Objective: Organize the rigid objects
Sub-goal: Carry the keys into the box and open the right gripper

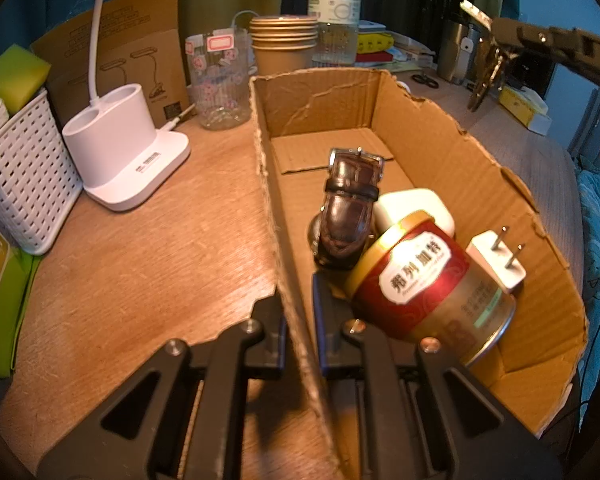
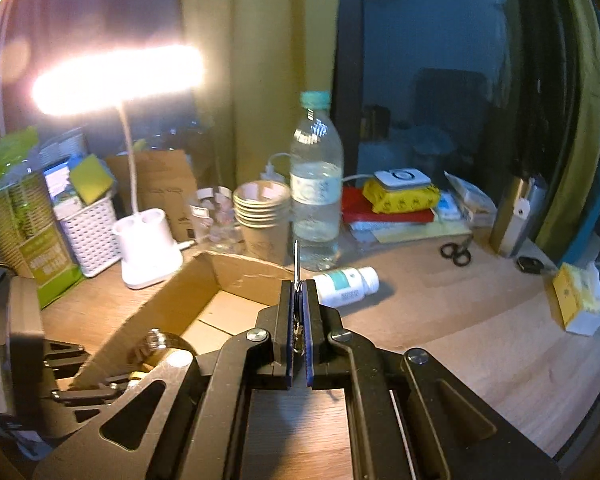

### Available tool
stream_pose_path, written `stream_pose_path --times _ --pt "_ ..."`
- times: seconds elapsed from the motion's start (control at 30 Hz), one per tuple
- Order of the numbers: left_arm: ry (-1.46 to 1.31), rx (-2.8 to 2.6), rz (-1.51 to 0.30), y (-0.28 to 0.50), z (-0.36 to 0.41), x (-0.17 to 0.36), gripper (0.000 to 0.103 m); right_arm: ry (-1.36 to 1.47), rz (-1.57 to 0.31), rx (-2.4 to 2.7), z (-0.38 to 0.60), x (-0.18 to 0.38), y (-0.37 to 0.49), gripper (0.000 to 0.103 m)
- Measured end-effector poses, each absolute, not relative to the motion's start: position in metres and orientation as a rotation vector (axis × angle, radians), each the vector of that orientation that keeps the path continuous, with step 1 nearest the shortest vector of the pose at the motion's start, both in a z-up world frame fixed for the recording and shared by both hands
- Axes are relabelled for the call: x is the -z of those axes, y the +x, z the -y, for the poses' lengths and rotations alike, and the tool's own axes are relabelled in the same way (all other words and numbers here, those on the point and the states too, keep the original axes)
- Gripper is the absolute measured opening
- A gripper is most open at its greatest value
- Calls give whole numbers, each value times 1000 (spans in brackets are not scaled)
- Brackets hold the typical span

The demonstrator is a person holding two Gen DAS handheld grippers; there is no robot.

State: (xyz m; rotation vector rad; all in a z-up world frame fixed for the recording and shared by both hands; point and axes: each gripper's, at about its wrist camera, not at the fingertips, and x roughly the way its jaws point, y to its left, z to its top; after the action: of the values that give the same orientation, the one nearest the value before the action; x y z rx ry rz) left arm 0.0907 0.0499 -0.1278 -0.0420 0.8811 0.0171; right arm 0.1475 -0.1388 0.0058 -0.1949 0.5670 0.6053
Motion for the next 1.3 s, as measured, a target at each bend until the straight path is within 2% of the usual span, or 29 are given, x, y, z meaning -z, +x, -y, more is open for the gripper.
stream_pose_path --times 0.63,1.3 --pt "-42 -17 -881 91 -50 128 11 -234 -563 -714 108 -4 120 4" --pt "-42 -17 -881 91 -50 128 11 -251 -654 -763 88 30 123 4"
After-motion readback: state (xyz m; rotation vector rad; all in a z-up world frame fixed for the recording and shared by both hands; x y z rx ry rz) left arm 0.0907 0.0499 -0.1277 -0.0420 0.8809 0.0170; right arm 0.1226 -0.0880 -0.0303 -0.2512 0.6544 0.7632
